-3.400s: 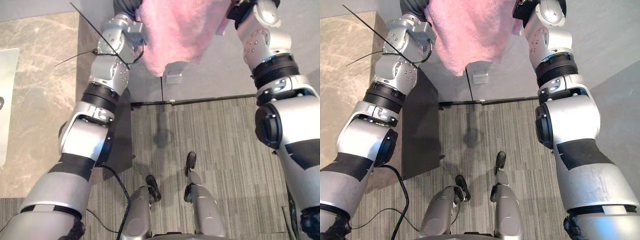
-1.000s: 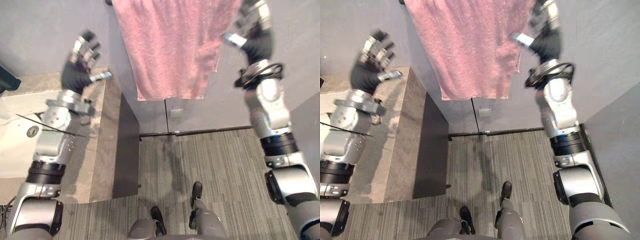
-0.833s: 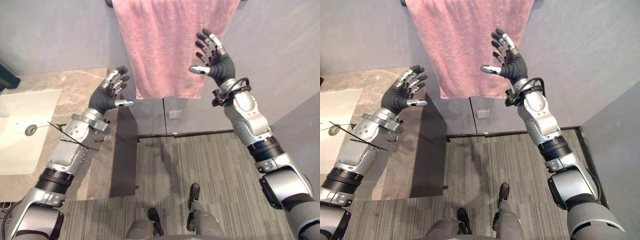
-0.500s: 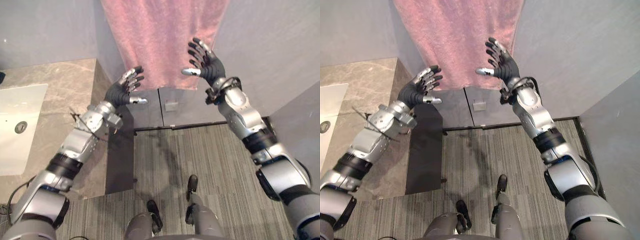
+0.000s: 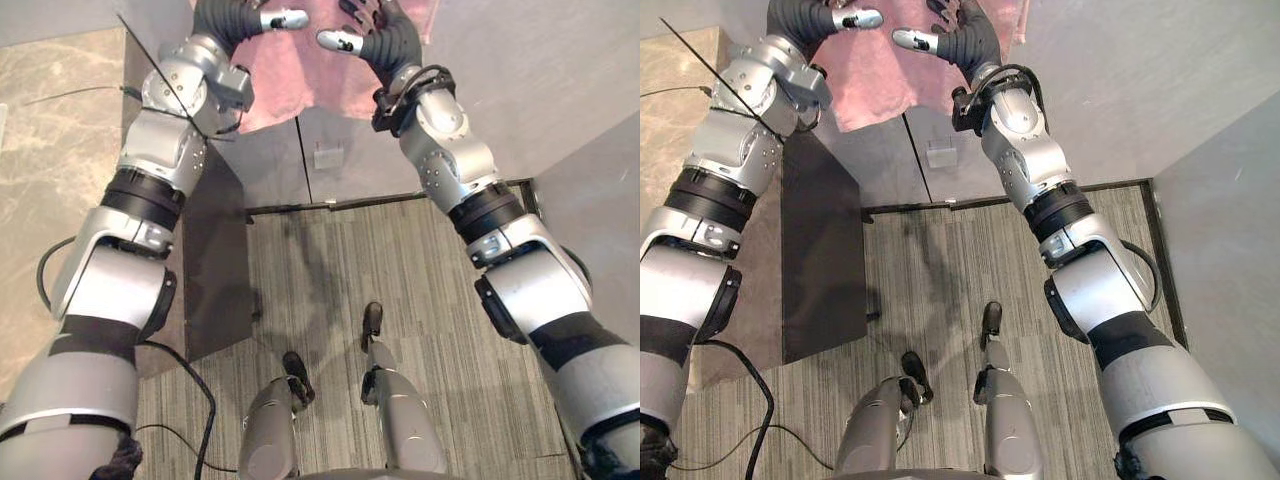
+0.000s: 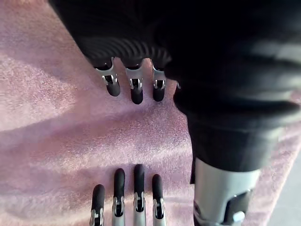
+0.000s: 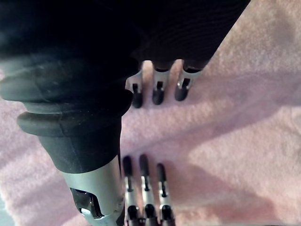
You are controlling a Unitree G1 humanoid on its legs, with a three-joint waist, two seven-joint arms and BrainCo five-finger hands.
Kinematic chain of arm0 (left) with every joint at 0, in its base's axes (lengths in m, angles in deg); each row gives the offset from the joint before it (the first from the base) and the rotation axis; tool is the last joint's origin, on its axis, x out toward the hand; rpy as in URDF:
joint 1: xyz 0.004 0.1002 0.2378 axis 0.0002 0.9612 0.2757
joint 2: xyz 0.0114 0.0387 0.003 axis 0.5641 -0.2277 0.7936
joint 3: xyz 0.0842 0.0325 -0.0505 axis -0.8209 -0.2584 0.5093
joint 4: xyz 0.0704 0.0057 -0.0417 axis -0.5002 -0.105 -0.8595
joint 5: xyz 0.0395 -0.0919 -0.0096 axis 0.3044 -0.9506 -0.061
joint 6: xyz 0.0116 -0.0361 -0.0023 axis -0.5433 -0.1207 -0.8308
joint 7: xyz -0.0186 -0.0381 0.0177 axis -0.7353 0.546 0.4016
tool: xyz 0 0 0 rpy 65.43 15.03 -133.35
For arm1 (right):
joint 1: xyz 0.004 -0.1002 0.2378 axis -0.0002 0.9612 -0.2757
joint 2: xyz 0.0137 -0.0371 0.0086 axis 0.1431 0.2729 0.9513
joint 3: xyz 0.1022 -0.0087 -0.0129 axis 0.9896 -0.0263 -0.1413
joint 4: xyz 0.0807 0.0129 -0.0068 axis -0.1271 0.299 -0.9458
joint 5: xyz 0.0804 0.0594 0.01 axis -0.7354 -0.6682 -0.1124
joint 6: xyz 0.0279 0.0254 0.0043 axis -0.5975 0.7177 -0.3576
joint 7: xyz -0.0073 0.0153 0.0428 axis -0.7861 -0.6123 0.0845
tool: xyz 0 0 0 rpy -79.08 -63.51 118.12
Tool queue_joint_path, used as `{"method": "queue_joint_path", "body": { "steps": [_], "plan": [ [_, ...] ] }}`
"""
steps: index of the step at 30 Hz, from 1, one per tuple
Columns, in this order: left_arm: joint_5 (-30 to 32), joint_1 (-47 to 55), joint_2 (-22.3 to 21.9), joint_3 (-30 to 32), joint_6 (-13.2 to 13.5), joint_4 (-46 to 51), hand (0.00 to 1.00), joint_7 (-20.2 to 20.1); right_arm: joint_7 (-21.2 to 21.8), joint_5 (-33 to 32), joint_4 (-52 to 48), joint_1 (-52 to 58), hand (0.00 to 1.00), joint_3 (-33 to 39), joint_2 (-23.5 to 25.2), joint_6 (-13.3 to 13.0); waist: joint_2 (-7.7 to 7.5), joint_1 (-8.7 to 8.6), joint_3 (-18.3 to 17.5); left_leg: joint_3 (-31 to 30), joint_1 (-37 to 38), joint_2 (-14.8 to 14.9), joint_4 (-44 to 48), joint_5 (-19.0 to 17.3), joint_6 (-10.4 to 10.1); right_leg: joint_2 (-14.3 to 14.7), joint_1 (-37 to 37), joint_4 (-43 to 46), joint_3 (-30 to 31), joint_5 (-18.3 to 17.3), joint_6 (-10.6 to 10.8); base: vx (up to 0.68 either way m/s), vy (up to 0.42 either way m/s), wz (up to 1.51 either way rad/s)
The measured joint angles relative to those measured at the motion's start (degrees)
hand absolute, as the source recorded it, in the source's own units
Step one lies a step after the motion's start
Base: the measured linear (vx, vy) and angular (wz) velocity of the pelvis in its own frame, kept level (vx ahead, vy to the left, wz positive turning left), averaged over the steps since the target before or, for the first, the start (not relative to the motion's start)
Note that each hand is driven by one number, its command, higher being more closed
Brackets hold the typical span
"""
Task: Organize washtable
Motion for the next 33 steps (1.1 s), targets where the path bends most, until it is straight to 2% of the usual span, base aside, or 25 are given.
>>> {"method": "queue_joint_path", "body": {
  "steps": [1,4,6,7,9,10,11,13,16,18,21,23,24,27,30,32,33],
  "plan": [
    [0.26,0.05,0.04,1.42,-0.03,-0.72,0.0,-0.01,-0.07,-0.1,-0.05,0.01,0.0,0.55,-0.64,-0.01,0.07,-0.02,0.26,0.06,0.15,-0.06,-0.03,-0.05,0.09,0.0,0.01,0.0,0.19,0.63,-0.77,-0.02,0.093,-0.01],
    [0.59,1.92,0.87,4.17,-0.05,-1.2,0.0,-0.06,0.12,-0.65,-2.24,1.99,0.0,0.67,-3.0,0.06,0.1,-0.09,0.51,0.23,0.51,-0.42,-0.11,-0.24,0.42,-0.14,0.26,0.0,0.54,0.77,-0.82,-0.03,0.103,-0.01],
    [1.05,5.81,2.36,6.51,-0.07,-1.09,0.0,-0.12,0.88,-0.73,-7.31,6.24,0.0,1.78,-5.53,0.07,0.12,-0.32,0.53,0.49,1.04,-0.52,-0.13,-0.45,0.76,-0.18,0.66,0.01,0.98,0.81,-0.77,-0.04,0.103,-0.06],
    [1.16,9.37,3.8,8.96,-0.11,-1.07,0.0,-0.13,1.72,-1.16,-10.55,9.45,0.0,2.72,-8.1,0.03,0.13,-0.35,0.53,0.84,1.47,-0.5,-0.6,-0.48,0.82,-0.16,0.75,0.01,1.39,1.41,0.02,-0.06,0.13,-0.1],
    [1.3,14.51,5.46,12.75,-0.53,-1.08,0.0,-0.11,2.14,-1.81,-14.68,15.02,0.0,6.72,-12.16,-0.27,0.15,-0.52,0.54,1.06,2.08,-0.59,-1.79,-0.34,1.04,-0.11,0.86,-0.04,1.83,1.89,0.69,-0.05,0.092,-0.02],
    [0.97,17.83,6.17,15.01,-0.67,-0.17,0.0,0.08,2.31,-1.91,-16.17,19.01,0.0,10.19,-14.41,-0.42,0.16,-0.52,0.53,1.01,2.69,-0.56,-2.45,-0.16,1.22,-0.1,1.89,-0.02,0.91,-1.05,0.16,0.03,0.037,0.0],
    [0.99,20.83,6.58,17.25,-0.34,2.73,0.0,-0.55,2.35,-2.32,-16.39,21.95,0.0,13.83,-15.46,-0.58,0.2,-0.25,0.53,1.35,3.76,-0.58,-3.09,0.05,0.84,0.06,2.94,-0.02,-0.3,-4.19,-2.11,0.05,0.02,-0.06],
    [0.88,24.97,7.82,21.04,-0.33,4.75,0.0,-1.4,2.25,-2.96,-17.97,26.48,0.0,18.2,-16.62,-0.94,0.68,-0.14,0.36,1.53,5.38,-0.54,-4.36,0.63,-0.16,0.24,3.49,-0.02,-0.22,-2.8,-2.59,0.08,0.013,-0.2],
    [0.31,31.12,9.14,26.43,-0.04,6.81,0.0,-2.11,2.24,-2.92,-21.17,35.99,0.0,23.95,-18.61,-1.78,1.04,-0.5,0.19,2.07,8.41,-0.51,-8.12,1.55,-1.54,1.35,4.37,-0.01,-0.02,-2.81,-2.63,0.1,-0.008,-0.23],
    [0.17,34.06,9.14,28.4,-0.1,7.51,0.0,-2.82,2.26,-2.9,-21.3,40.7,0.0,27.43,-19.19,-1.78,1.13,-0.67,0.14,2.58,10.35,-0.53,-9.48,1.77,-1.88,1.91,5.49,-0.01,0.08,-2.8,-2.63,0.07,0.024,-0.19],
    [0.18,43.83,8.65,31.44,-0.27,14.8,0.0,-4.18,2.36,-2.66,-25.74,49.73,0.0,33.0,-19.34,-1.77,1.5,-1.3,-1.05,2.58,12.92,-0.52,-11.07,1.95,-1.95,2.06,7.41,-0.1,0.15,-3.19,-2.73,0.02,0.066,-0.04],
    [0.12,49.58,6.92,34.65,-0.17,18.52,0.0,-4.94,2.56,-2.17,-28.22,54.75,0.0,35.72,-19.12,-1.91,2.0,-1.37,-2.88,2.47,14.05,-0.87,-11.61,1.96,-1.94,1.79,8.51,-0.34,0.11,-4.23,-2.77,0.02,0.091,0.08],
    [-0.09,53.4,5.5,36.72,-0.15,19.59,0.0,-4.93,2.55,-1.85,-29.43,58.33,0.0,36.97,-18.71,-1.94,2.55,-1.17,-5.11,2.3,14.7,-0.99,-12.23,1.98,-1.98,1.77,8.98,-0.35,-0.02,-4.91,-2.55,0.04,0.096,0.07],
    [-0.3,60.63,1.58,40.0,-0.1,23.93,0.0,-4.05,2.57,-1.51,-34.49,66.28,0.0,41.93,-16.03,-2.3,3.86,-0.27,-8.11,1.5,17.28,-1.49,-14.69,2.6,-2.2,1.74,10.98,-0.35,-0.31,-5.7,-2.51,0.06,0.063,0.13],
    [-0.14,68.13,-5.71,42.57,0.53,34.2,0.0,-3.22,2.44,0.04,-40.61,72.6,0.0,47.29,-9.59,-2.83,4.64,0.02,-10.87,0.7,18.27,-1.81,-16.07,3.1,-2.11,1.84,11.95,-0.34,-1.7,-6.32,-1.92,0.05,0.038,0.19],
    [0.43,74.22,-13.45,42.66,0.7,42.46,0.0,-2.51,2.44,0.59,-45.84,77.81,0.0,48.0,-1.4,-2.95,4.7,-0.01,-11.63,0.86,20.69,-1.92,-16.99,3.11,-2.12,1.92,13.87,-0.34,-1.67,-6.67,-1.72,0.04,0.069,-0.02],
    [0.5,75.64,-15.76,42.43,0.7,44.54,0.0,-2.44,2.53,0.57,-47.28,79.45,0.0,47.96,1.13,-2.96,4.66,-0.06,-11.91,0.94,21.13,-1.96,-17.16,3.1,-2.12,1.93,14.25,-0.34,-1.63,-6.79,-1.64,0.03,0.063,-0.07]
  ]
}}
